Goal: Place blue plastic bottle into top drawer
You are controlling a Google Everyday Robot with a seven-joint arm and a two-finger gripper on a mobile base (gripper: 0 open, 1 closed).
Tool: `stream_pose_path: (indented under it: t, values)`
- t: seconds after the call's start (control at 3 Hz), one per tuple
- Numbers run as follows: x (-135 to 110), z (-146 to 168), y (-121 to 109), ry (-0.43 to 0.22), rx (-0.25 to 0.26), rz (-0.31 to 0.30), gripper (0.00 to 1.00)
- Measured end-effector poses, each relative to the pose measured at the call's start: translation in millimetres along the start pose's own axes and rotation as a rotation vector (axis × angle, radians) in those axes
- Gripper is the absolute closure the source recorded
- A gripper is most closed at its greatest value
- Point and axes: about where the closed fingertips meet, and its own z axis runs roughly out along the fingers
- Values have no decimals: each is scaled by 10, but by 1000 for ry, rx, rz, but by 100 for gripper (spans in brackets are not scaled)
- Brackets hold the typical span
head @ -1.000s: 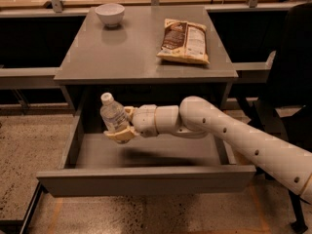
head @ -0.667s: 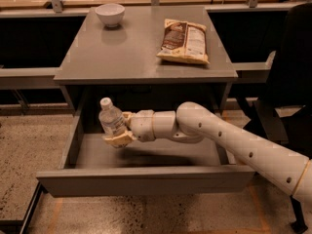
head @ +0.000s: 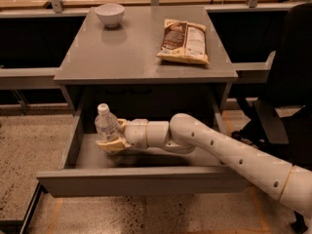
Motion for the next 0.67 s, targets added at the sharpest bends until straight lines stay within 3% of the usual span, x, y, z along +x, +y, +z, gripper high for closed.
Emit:
stream_pose_path:
  t: [0.33, 0.67]
  values:
    - [75, 110, 52, -17, -5, 24, 4]
    - [94, 141, 70, -23, -6, 33, 0]
